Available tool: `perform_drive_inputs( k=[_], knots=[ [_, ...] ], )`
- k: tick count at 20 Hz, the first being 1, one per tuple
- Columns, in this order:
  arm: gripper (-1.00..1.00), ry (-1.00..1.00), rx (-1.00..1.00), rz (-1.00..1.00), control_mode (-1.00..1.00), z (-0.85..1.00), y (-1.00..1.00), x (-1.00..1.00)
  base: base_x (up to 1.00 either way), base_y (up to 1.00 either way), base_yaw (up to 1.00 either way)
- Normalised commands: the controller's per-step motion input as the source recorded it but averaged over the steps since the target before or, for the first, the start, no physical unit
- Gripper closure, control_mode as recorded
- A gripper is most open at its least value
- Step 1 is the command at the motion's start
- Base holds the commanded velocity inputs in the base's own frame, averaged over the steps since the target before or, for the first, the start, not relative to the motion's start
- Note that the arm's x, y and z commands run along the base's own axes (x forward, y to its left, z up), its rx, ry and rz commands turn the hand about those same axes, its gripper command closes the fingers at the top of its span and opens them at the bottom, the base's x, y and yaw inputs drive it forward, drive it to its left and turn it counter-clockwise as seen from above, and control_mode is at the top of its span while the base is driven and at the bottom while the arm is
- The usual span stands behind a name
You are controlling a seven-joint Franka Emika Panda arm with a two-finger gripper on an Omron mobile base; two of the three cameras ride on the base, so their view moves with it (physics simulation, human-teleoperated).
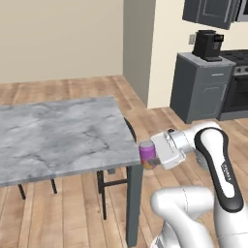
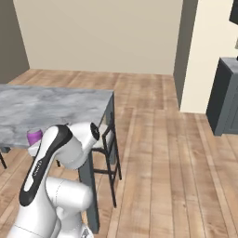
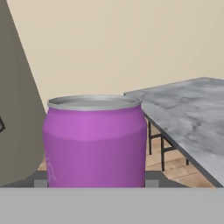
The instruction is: Pick the can from the counter and place it in the open cabinet.
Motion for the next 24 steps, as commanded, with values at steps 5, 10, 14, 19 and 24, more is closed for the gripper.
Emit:
perform_drive_inputs(
  k=[5,10,14,19,24],
  knots=[
    [1.00,0.00,0.00,0.00,1.00,0.00,0.00,0.00,0.06,-0.78,0.00],
    [1.00,0.00,0.00,0.00,1.00,0.00,0.00,0.00,0.09,-0.79,0.00],
    [1.00,0.00,0.00,0.00,1.00,0.00,0.00,0.00,0.10,-0.76,0.00],
    [1.00,0.00,0.00,0.00,1.00,0.00,0.00,0.00,0.16,-0.75,0.00],
    [1.00,0.00,0.00,0.00,1.00,0.00,0.00,0.00,0.24,-0.70,0.00]
  ],
)
